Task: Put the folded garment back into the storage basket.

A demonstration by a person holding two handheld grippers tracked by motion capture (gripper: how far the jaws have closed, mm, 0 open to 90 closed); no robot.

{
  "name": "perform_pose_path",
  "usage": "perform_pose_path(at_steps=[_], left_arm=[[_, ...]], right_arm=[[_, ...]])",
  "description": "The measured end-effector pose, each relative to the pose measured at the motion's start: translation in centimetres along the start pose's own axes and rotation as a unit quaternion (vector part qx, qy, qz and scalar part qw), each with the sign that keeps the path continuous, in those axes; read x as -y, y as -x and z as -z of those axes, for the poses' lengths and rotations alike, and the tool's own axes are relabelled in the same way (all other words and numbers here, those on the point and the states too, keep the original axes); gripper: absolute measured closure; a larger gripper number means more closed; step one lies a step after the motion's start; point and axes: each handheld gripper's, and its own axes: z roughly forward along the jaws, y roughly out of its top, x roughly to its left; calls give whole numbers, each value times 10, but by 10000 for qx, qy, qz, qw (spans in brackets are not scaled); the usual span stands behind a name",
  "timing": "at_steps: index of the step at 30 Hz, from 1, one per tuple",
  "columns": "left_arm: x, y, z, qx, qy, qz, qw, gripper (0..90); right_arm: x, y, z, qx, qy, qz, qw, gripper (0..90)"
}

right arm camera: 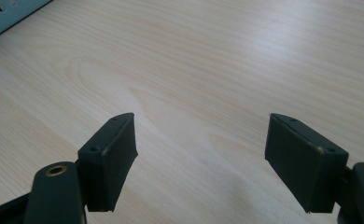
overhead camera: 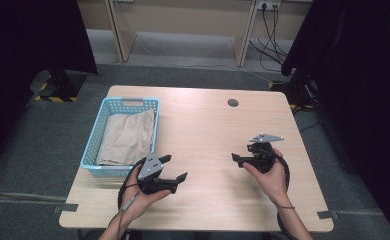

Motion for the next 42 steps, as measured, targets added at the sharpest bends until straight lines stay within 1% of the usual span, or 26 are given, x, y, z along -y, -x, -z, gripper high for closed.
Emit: perform_pose_path(at_steps=[5, 11, 15, 16, 20, 22, 25, 26, 28, 30, 32, 37, 38, 41, 42], left_arm=[[3, 1, 1, -11, 19, 13, 10000, 181], [9, 3, 2, -43, 56, 52, 10000, 181], [12, 5, 3, -71, 52, -27, 10000, 181], [13, 6, 3, -81, 63, -40, 9999, 181], [16, 9, 2, -73, 99, -47, 9999, 181], [17, 10, 1, -113, 92, -105, 9998, 181], [18, 12, 1, -139, 130, -153, 9997, 181], [19, 13, 1, -152, 118, -188, 9996, 181], [20, 15, 0, -183, 145, -266, 9994, 181], [23, 17, 0, -147, 153, -267, 9994, 181], [24, 18, 0, -109, 214, -245, 9994, 181], [28, 19, 0, -27, 268, -161, 9995, 180], [30, 19, -1, -8, 276, -151, 9995, 180], [33, 21, -3, 22, 232, -161, 9996, 180], [33, 21, -3, 19, 257, -185, 9995, 179]], right_arm=[[10, 1, 7, 27, 79, -10, 10000, 256], [25, 1, 13, 47, 149, -30, 9999, 251], [35, 3, 17, 76, 230, -46, 9997, 250], [38, 4, 18, 65, 250, -85, 9996, 250], [46, 5, 20, 68, 385, -115, 9992, 250], [49, 6, 21, 70, 475, -128, 9988, 250], [53, 7, 22, 61, 534, -183, 9984, 250], [54, 8, 21, 81, 557, -164, 9983, 250], [57, 8, 20, 77, 535, -160, 9984, 251], [60, 9, 20, 82, 559, -183, 9982, 250], [63, 10, 19, 80, 564, -184, 9982, 250], [68, 11, 17, 92, 612, -223, 9978, 252], [68, 11, 17, 93, 584, -215, 9980, 252], [68, 10, 17, 98, 634, -163, 9978, 254], [68, 9, 17, 104, 630, -163, 9978, 254]])
